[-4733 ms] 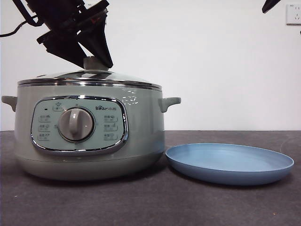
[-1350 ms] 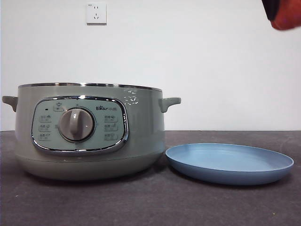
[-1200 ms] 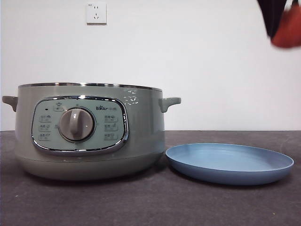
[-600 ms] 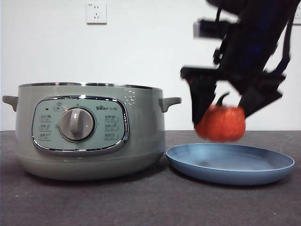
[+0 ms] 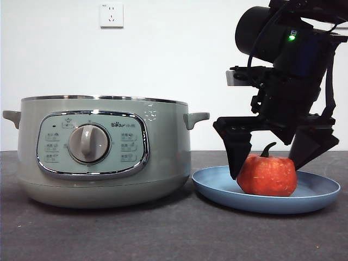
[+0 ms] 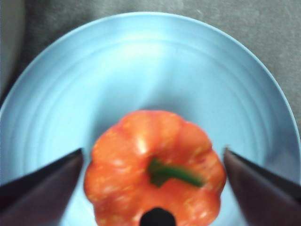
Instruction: Take the pumpkin out from the steamer,put the pumpkin in the blue plate,close the lid
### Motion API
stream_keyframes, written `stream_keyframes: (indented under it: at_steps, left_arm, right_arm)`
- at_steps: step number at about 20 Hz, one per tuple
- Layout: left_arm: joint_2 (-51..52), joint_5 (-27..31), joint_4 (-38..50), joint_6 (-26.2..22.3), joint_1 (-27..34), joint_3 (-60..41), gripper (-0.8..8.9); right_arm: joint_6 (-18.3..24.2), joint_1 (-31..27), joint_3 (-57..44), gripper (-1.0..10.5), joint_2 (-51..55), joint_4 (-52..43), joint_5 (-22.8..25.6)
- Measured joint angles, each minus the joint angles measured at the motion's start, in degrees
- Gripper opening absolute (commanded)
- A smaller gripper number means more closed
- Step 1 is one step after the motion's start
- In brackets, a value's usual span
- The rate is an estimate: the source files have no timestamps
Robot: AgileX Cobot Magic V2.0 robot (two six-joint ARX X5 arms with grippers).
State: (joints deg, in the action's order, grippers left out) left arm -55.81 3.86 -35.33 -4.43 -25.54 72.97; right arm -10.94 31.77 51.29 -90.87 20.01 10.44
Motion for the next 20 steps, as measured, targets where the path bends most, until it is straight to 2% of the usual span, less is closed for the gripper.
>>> stream_keyframes:
  at_steps: [6, 11, 16, 20]
  left_arm:
    - [-2.01, -1.07, -0.11, 0.02, 0.0, 0.0, -0.09]
    - [-6.64, -1.81, 1.27, 0.85, -0.04, -1.46, -0.09]
    - [-11.28, -3.08, 9.75, 3.02, -1.11, -9.31, -0.09]
    - [-16.13, -5.16, 14.45, 3.85, -1.64, -9.77, -0.09]
  right_arm:
    - [0.0, -0.13, 0.0, 5.7, 1.42, -0.09, 0.0]
    - [0.0, -0.24, 0.0, 5.7, 12.41, 0.31, 0.02]
    - [0.0, -0.28, 0.0, 5.7, 24.98, 1.18, 0.04]
    - [0.0, -0.28, 0.0, 5.7, 32.28, 1.53, 0.17]
